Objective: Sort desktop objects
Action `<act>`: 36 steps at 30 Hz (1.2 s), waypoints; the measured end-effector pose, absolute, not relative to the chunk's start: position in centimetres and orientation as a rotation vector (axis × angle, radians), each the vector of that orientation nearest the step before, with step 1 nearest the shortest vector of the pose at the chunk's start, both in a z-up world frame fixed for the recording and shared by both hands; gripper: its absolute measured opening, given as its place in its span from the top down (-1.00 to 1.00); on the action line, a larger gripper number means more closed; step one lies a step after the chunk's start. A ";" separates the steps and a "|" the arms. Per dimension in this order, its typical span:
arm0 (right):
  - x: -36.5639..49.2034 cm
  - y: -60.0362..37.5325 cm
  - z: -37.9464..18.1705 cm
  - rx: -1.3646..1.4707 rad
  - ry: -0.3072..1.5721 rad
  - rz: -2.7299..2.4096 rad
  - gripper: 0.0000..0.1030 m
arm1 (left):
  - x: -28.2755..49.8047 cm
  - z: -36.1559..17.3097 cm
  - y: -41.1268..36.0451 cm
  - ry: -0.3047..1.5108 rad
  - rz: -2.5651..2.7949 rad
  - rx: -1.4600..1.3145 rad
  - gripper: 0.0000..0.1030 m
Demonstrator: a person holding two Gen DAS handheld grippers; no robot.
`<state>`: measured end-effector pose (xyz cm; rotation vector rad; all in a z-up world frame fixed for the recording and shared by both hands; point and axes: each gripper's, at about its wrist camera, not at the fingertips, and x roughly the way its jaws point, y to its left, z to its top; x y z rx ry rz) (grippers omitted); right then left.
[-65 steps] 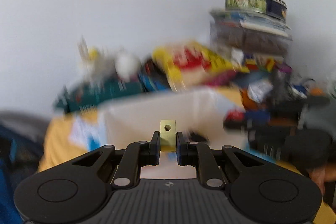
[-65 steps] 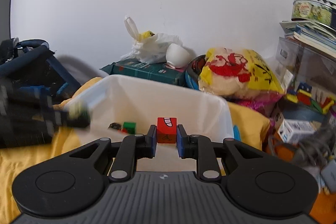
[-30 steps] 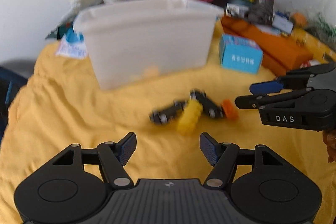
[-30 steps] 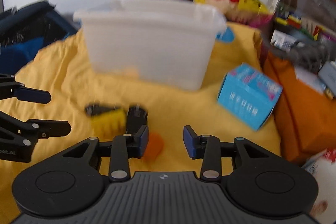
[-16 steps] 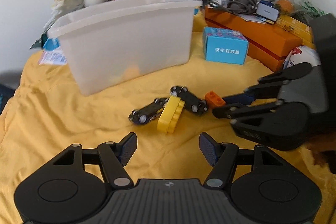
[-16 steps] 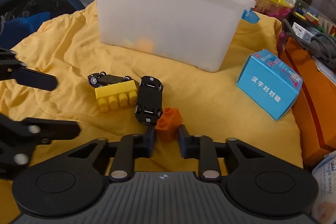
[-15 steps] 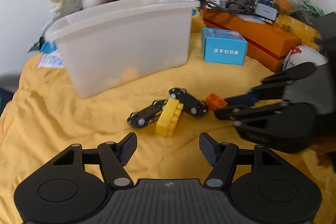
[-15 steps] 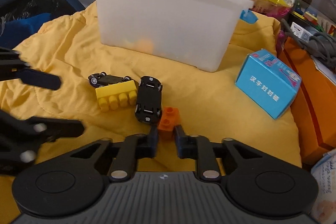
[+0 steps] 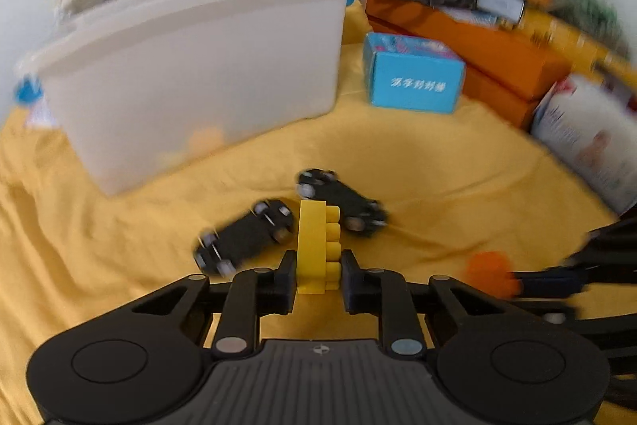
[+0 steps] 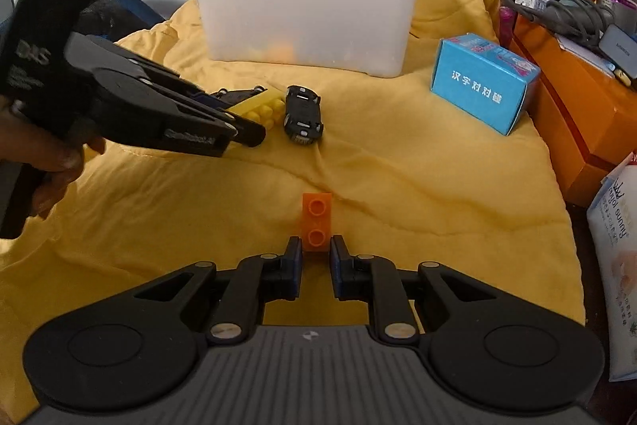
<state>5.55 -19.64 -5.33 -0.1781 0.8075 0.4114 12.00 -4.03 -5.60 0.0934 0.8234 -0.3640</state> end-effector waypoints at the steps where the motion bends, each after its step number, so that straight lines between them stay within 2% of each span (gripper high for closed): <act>1: 5.5 -19.7 -5.2 -0.178 0.803 0.412 0.67 | 11.3 -5.3 -3.6 0.844 -0.370 0.028 0.52; 6: 5.2 -19.6 -5.0 -0.144 0.792 0.450 0.67 | 6.4 -5.8 -1.1 0.981 -0.356 -0.312 0.52; 10: 4.4 -18.7 -5.3 -0.170 0.788 0.502 0.67 | 3.8 -6.8 -0.7 0.987 -0.317 -0.272 0.47; 12: 4.3 -18.3 -5.7 -0.184 0.802 0.503 0.66 | 3.4 -6.5 -0.7 0.977 -0.283 -0.223 0.33; 14: 4.3 -18.2 -5.8 -0.181 0.801 0.501 0.63 | 2.8 -5.7 -0.9 0.940 -0.242 -0.132 -0.07; 15: 4.3 -18.2 -5.8 -0.181 0.799 0.502 0.59 | 2.3 -5.4 -1.1 0.913 -0.228 -0.086 -0.11; 23: 3.9 -18.3 -5.6 -0.192 0.796 0.496 0.52 | -0.6 -3.5 -4.9 0.726 -0.395 0.250 -0.11; 32: 3.9 -18.7 -5.6 -0.185 0.802 0.480 0.52 | 1.6 -5.3 -6.1 0.766 -0.421 0.365 -0.07; 36: 3.9 -18.6 -5.4 -0.189 0.795 0.477 0.52 | 2.8 -5.7 -4.6 0.802 -0.387 0.311 -0.07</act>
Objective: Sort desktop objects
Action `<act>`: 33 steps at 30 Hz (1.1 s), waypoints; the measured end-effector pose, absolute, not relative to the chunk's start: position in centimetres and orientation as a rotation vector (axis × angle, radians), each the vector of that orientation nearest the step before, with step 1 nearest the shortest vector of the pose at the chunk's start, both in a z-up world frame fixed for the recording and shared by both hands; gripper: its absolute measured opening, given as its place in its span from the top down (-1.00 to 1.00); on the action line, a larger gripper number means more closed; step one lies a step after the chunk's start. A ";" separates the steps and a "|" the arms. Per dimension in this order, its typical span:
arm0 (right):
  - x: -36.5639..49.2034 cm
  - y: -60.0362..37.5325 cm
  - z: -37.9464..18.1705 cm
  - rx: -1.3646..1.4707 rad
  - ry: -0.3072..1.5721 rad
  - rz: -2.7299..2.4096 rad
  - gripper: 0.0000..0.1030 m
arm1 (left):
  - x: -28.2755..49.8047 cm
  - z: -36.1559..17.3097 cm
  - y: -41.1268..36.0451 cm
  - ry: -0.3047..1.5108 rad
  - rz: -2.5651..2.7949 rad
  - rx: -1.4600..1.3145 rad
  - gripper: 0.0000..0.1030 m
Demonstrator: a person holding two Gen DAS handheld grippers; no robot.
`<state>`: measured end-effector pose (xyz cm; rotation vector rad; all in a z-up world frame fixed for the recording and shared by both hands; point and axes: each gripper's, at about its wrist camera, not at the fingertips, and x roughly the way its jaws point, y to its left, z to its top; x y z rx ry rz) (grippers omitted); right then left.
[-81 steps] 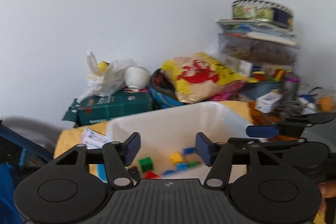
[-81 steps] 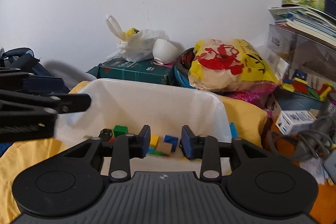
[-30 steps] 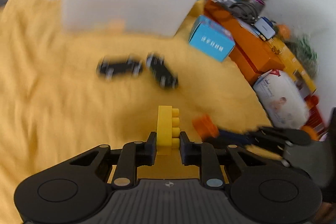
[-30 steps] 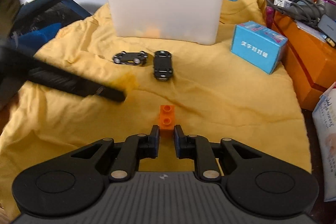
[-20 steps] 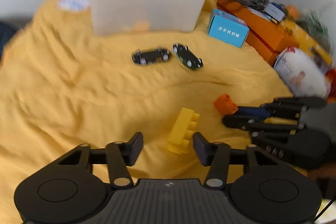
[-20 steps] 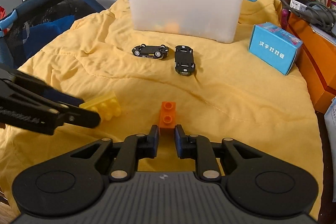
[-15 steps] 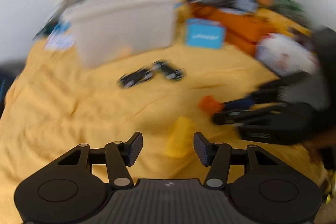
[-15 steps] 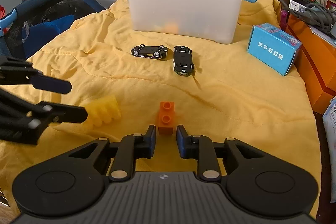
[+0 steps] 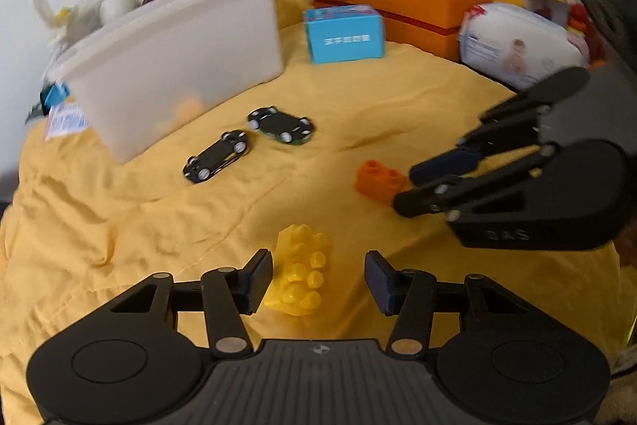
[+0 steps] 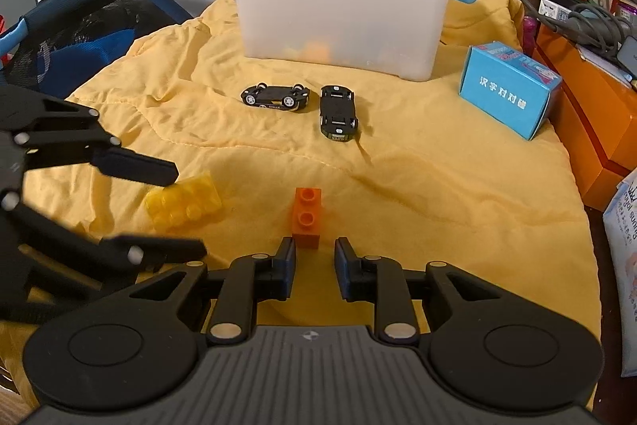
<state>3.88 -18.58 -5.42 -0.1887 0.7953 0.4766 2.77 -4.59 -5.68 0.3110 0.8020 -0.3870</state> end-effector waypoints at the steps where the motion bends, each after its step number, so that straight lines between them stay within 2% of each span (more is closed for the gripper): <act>1: 3.9 -18.5 -5.4 -0.190 0.792 0.476 0.52 | 2.9 -5.7 -4.4 0.805 -0.387 0.304 -0.03; 4: 4.2 -18.2 -5.2 -0.191 0.782 0.472 0.47 | 3.2 -6.5 -4.0 0.828 -0.381 0.274 0.21; 8: 4.7 -17.8 -5.3 -0.195 0.781 0.477 0.40 | 3.1 -6.9 -3.2 0.842 -0.374 0.213 0.22; 10: 4.8 -17.5 -5.2 -0.197 0.776 0.485 0.17 | 3.3 -6.9 -3.0 0.848 -0.372 0.193 0.22; 11: 4.8 -17.3 -5.2 -0.199 0.772 0.491 0.11 | 3.4 -6.9 -2.8 0.852 -0.369 0.174 0.22; 14: 5.0 -16.6 -5.1 -0.208 0.765 0.503 0.08 | 3.8 -6.9 -2.3 0.859 -0.359 0.120 0.27; 16: 5.3 -16.2 -5.3 -0.223 0.764 0.487 0.21 | 3.9 -6.9 -2.2 0.857 -0.349 0.113 0.47; 18: 5.8 -15.8 -5.8 -0.250 0.797 0.467 0.60 | 4.1 -6.8 -1.8 0.862 -0.353 0.096 0.48; 19: 5.9 -15.9 -5.9 -0.241 0.800 0.475 0.66 | 4.2 -6.6 -1.7 0.865 -0.357 0.086 0.48; 26: 6.3 -16.4 -3.6 -0.235 0.755 0.487 0.67 | 5.3 -1.6 -0.8 0.730 -0.340 0.105 0.48; 33: 9.9 -17.0 4.9 -0.205 0.495 0.472 0.67 | 9.8 8.2 0.7 0.471 -0.275 0.149 0.48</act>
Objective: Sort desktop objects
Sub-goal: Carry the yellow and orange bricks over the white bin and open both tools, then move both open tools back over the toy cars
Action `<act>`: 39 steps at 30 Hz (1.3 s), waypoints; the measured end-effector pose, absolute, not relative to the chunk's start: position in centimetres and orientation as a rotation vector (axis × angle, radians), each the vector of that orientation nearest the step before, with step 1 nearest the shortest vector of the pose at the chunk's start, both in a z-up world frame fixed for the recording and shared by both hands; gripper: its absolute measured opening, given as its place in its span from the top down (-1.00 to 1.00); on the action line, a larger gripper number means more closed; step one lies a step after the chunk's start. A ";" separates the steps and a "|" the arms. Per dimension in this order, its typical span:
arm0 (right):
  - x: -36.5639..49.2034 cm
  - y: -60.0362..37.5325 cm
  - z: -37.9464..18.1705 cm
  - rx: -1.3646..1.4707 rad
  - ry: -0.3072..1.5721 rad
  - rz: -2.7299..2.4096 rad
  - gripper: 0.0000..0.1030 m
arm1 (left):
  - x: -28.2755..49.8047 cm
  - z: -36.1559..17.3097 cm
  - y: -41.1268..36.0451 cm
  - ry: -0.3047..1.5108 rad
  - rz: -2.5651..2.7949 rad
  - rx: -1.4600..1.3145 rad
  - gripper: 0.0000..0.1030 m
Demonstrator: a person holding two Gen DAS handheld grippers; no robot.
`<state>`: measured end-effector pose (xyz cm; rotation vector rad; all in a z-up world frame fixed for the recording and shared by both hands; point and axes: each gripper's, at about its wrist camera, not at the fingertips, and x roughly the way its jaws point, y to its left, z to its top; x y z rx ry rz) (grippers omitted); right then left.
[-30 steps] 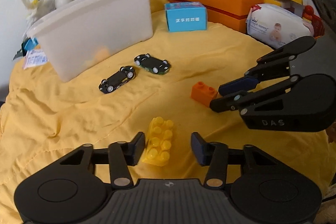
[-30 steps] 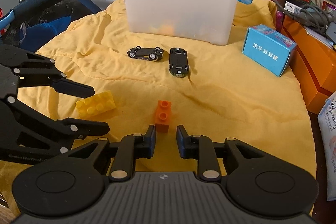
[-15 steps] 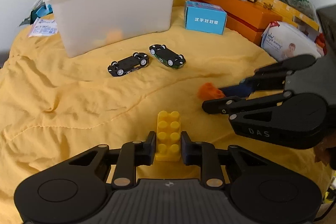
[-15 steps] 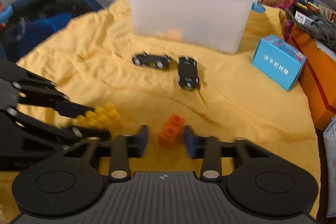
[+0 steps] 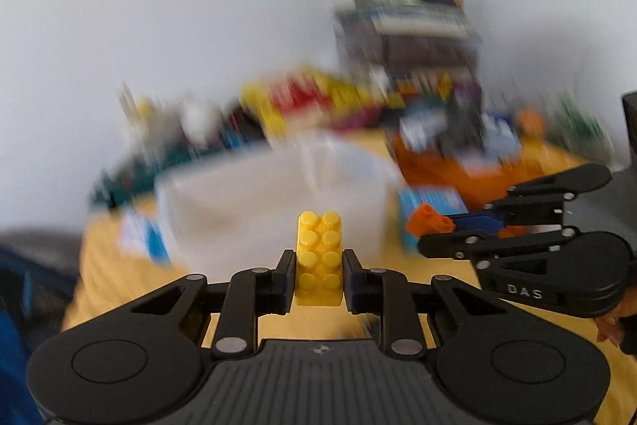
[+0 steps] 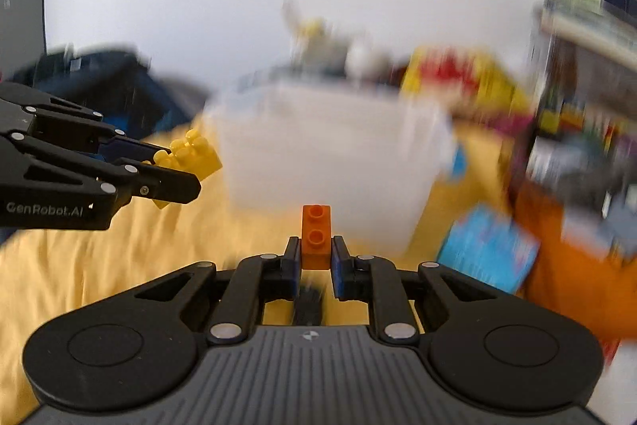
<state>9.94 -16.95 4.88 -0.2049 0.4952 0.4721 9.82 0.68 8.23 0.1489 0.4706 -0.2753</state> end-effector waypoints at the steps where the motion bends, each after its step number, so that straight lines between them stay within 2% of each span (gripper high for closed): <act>1: 10.9 -16.8 6.2 -0.206 0.451 0.465 0.67 | 10.9 9.3 0.8 0.449 -0.264 0.145 0.48; 5: 15.2 -15.5 10.3 -0.186 0.331 0.432 0.67 | 16.0 13.1 1.2 0.379 -0.242 0.090 0.48; 8: 19.3 -14.1 12.4 -0.144 0.308 0.407 0.67 | 20.3 13.6 1.0 0.378 -0.207 0.096 0.48; 12: 24.5 -12.1 13.5 -0.129 0.330 0.358 0.67 | 25.9 11.9 1.5 0.461 -0.139 0.098 0.48; 17: 27.8 -10.0 10.3 -0.207 0.425 0.339 0.63 | 28.9 8.0 1.7 0.609 -0.079 0.126 0.47; 19: 28.7 -10.2 9.1 -0.196 0.469 0.338 0.44 | 28.7 7.2 2.4 0.629 -0.084 0.099 0.42; 22: 28.1 -10.3 8.4 -0.222 0.472 0.333 0.44 | 27.1 7.5 3.0 0.595 -0.100 0.085 0.05; 24: 27.3 -10.8 8.3 -0.239 0.461 0.337 0.42 | 25.9 8.1 3.2 0.568 -0.103 0.091 0.03; 25: 26.9 -10.9 8.4 -0.236 0.458 0.345 0.38 | 25.0 8.3 3.2 0.553 -0.111 0.094 -0.01; 28: 24.7 -12.1 8.7 -0.204 0.437 0.359 0.16 | 21.9 8.4 3.0 0.509 -0.123 0.116 -0.31; 31: 21.9 -13.1 8.3 -0.196 0.418 0.373 0.14 | 18.3 6.9 2.3 0.502 -0.135 0.144 -0.33; 34: 18.7 -13.8 6.7 -0.222 0.412 0.376 0.13 | 15.9 4.3 2.0 0.578 -0.149 0.104 -0.33; 39: 15.3 -14.3 2.8 -0.226 0.517 0.388 0.13 | 12.6 0.2 -0.2 0.670 -0.155 0.167 -0.33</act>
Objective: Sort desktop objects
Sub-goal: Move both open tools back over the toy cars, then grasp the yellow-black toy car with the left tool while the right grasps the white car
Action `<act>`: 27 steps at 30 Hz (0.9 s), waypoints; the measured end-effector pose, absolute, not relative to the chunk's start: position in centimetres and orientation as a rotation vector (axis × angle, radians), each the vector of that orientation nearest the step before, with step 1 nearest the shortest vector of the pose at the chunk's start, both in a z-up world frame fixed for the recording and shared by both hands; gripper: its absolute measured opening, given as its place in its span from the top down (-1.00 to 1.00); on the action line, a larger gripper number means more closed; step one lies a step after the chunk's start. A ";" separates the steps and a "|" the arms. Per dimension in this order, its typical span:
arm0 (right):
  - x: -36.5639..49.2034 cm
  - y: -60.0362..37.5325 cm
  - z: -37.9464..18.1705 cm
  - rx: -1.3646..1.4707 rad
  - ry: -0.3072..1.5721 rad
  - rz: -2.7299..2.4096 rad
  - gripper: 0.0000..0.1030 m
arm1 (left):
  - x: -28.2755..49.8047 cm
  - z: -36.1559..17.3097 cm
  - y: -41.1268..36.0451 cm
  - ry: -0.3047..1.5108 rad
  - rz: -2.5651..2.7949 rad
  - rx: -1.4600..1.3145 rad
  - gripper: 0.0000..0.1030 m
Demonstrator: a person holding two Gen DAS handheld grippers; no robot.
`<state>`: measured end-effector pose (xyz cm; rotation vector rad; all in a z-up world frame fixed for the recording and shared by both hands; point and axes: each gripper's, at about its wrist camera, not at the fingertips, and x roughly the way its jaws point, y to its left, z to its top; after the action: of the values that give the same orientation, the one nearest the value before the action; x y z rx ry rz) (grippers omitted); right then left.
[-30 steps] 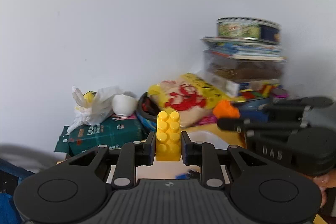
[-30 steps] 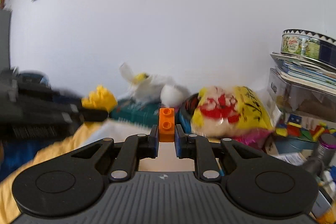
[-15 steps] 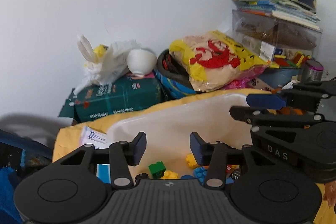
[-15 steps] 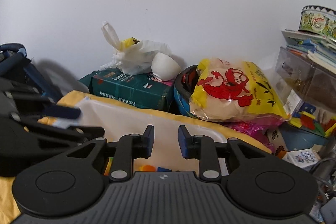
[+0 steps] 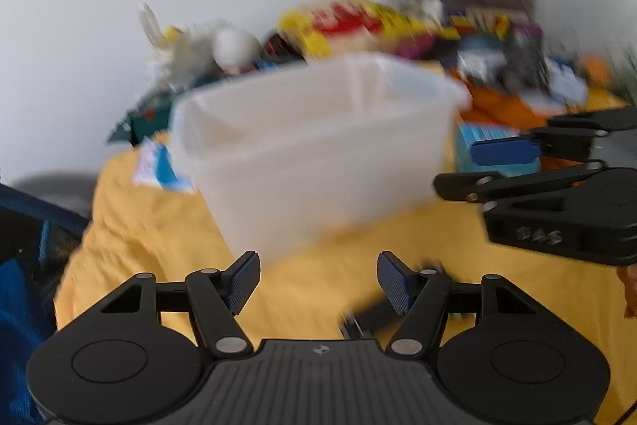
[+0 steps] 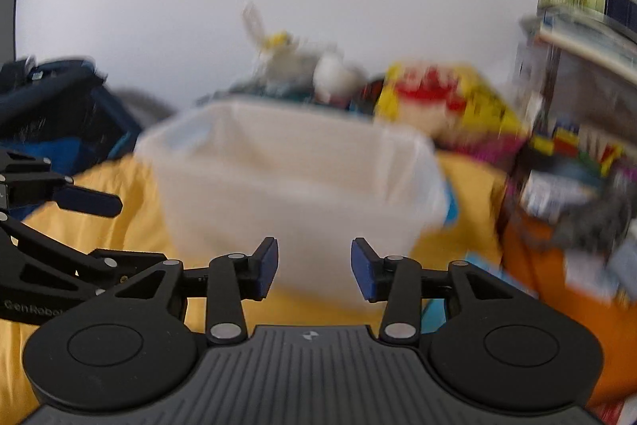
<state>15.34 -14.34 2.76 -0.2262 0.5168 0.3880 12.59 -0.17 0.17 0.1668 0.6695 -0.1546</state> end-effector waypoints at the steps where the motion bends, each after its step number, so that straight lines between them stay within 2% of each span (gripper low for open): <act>1: 14.7 -14.2 1.7 -0.250 0.542 0.391 0.12 | 12.0 -0.5 -0.6 0.686 -0.170 0.174 -0.33; 8: 12.3 -15.2 -2.1 -0.239 0.661 0.399 0.12 | 9.1 -4.3 -1.5 0.784 -0.207 0.150 -0.33; 16: 13.6 -13.8 -3.6 -0.274 0.698 0.439 0.17 | 9.3 -4.5 -1.6 0.760 -0.198 0.192 -0.33; 19: 13.4 -12.8 -4.1 -0.323 0.699 0.470 0.38 | 9.7 -4.3 -2.1 0.732 -0.246 0.304 -0.33; 21: 13.3 -12.6 -4.7 -0.357 0.715 0.473 0.39 | 10.2 -4.5 -2.7 0.721 -0.289 0.403 -0.33; 24: 13.7 -13.2 -5.5 -0.385 0.740 0.443 0.63 | 11.4 -4.8 -3.5 0.715 -0.355 0.519 -0.32; 25: 13.8 -13.9 -5.3 -0.353 0.748 0.443 0.63 | 11.8 -4.9 -3.8 0.713 -0.377 0.546 -0.28; 26: 13.8 -14.5 -5.0 -0.332 0.746 0.432 0.63 | 12.2 -5.0 -4.0 0.706 -0.401 0.565 -0.08; 27: 13.6 -15.1 -4.7 -0.316 0.735 0.418 0.63 | 12.7 -5.1 -4.3 0.701 -0.423 0.579 0.04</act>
<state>13.56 -15.12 -4.67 -0.3157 0.7351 0.4177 12.69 -4.25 -5.11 0.5789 0.7011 -0.4225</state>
